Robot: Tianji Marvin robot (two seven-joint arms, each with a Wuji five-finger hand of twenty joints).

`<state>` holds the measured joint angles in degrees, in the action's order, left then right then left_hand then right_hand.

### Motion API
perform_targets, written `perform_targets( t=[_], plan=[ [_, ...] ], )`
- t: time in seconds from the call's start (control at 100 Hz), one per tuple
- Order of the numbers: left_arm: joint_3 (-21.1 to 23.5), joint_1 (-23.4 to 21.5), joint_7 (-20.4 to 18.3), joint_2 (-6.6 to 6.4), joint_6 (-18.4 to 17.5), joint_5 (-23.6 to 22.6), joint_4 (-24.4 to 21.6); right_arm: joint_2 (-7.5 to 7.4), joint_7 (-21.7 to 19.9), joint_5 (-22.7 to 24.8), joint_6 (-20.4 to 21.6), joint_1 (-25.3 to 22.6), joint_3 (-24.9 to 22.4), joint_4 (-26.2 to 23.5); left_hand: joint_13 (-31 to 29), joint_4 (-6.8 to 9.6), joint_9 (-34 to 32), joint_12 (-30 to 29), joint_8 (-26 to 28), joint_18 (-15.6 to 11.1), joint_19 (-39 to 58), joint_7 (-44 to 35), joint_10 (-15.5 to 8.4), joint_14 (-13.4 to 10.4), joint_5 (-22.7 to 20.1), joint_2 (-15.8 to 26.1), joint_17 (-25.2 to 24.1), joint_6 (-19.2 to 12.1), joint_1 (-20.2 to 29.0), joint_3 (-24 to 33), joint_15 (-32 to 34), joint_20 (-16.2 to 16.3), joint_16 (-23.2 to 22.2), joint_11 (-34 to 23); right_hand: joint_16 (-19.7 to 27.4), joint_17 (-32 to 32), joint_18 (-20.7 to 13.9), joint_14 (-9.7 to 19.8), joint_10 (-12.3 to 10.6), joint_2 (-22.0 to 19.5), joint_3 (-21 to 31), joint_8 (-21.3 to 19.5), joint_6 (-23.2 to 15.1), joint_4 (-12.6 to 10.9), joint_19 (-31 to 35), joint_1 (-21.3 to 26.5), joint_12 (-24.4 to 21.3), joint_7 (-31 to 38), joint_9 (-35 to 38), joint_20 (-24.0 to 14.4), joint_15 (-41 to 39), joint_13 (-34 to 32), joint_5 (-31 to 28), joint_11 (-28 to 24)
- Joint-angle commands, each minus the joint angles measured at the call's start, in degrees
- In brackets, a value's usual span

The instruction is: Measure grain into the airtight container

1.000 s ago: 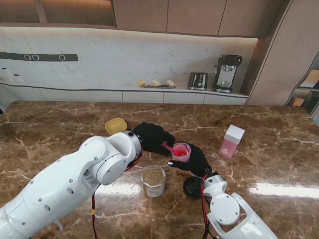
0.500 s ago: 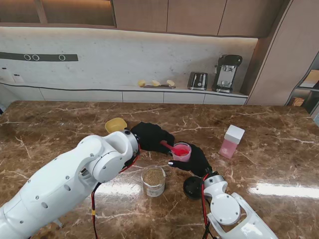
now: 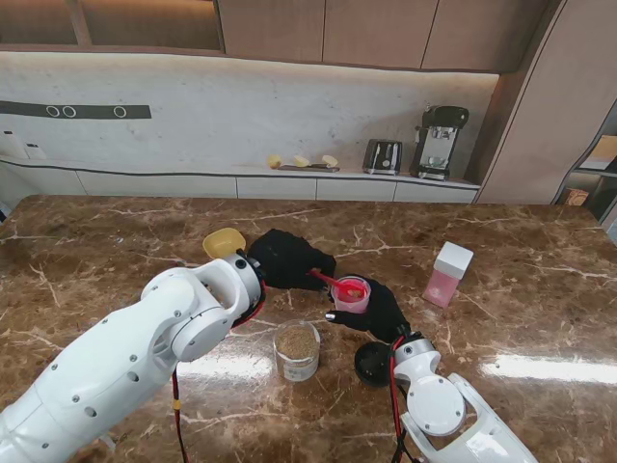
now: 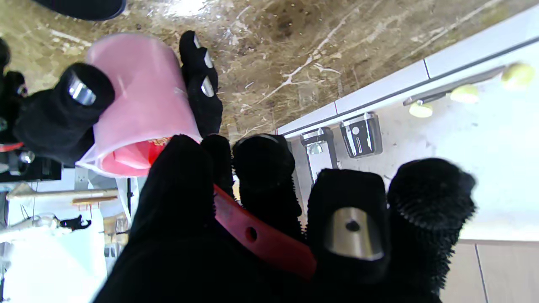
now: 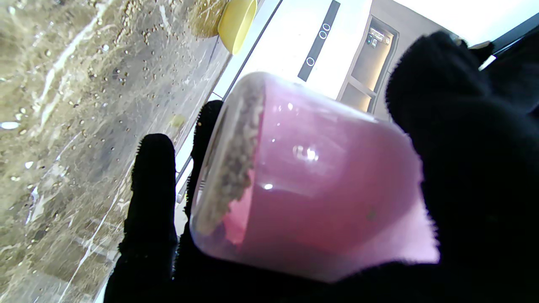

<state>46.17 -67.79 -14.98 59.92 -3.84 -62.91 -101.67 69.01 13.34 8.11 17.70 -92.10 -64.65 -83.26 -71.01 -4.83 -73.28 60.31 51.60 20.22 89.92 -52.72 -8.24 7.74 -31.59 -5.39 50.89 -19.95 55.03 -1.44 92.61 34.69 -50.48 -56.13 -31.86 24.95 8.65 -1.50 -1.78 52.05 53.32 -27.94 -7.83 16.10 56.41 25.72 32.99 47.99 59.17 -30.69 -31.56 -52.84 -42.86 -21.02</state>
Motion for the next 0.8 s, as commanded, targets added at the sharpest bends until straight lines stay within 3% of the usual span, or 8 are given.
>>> perform_targets(
  t=[0.0,0.14,0.37,0.79],
  plan=[
    [-0.3,-0.3,0.4,-0.05,0.0,-1.0,0.0,0.2,-0.6,-0.3,-0.5,-0.5,-0.1,-0.1,-1.7,0.06,-2.6,0.1,1.4,1.9,3.0,-0.3,-2.2,0.3,0.2,2.6,1.3,-3.9,3.3,-0.9,4.8,1.3,-0.3,-2.5,0.4,-0.4,-0.3,1.3,-1.5,-13.2,9.4,-0.5,-8.8,0.8,-1.0,2.6,-0.8,2.2,-0.6,-1.3,-0.3,0.5,-4.7,-0.4],
    [-0.4,-0.4,2.0,-0.03,-0.4,-2.9,0.4,0.18,-0.7,-0.2,-0.5,-0.5,0.0,0.0,-1.7,0.03,-2.7,0.0,1.5,1.3,2.9,-0.1,-2.7,-0.2,0.3,2.8,1.6,-4.0,3.1,-0.9,4.8,1.2,-0.2,-2.5,0.4,-0.4,-0.4,1.3,-1.5,-13.3,9.4,-0.5,-8.8,0.8,-1.0,2.6,-0.8,2.2,-0.6,-1.3,-0.3,0.5,-4.7,-0.4],
    [0.4,-1.8,3.8,0.61,3.3,1.0,0.6,0.22,-0.6,-0.3,-0.6,-0.5,-0.2,0.0,-1.7,0.03,-2.7,-0.1,1.5,1.5,2.8,-0.1,-2.5,0.0,0.0,2.5,1.6,-3.9,3.1,-0.9,4.8,1.3,-0.2,-2.6,0.4,-0.4,-0.3,1.4,-1.5,-13.2,9.3,-0.5,-8.8,0.8,-1.0,2.7,-0.8,2.2,-0.6,-1.3,-0.3,0.6,-4.7,-0.4],
    [2.6,-3.9,3.1,1.09,6.5,9.7,0.9,0.29,-0.2,-0.3,-1.1,-0.8,-0.8,-0.2,-1.7,0.02,-2.8,-0.1,2.2,1.4,2.9,-0.1,-2.5,-0.1,-0.3,2.4,1.7,-3.9,2.9,-1.0,4.9,1.4,-0.1,-2.6,0.4,-0.3,-0.3,1.3,-1.5,-13.2,9.3,-0.5,-8.7,0.8,-1.0,2.8,-0.8,2.2,-0.6,-1.3,-0.3,0.6,-4.7,-0.4]
  ],
)
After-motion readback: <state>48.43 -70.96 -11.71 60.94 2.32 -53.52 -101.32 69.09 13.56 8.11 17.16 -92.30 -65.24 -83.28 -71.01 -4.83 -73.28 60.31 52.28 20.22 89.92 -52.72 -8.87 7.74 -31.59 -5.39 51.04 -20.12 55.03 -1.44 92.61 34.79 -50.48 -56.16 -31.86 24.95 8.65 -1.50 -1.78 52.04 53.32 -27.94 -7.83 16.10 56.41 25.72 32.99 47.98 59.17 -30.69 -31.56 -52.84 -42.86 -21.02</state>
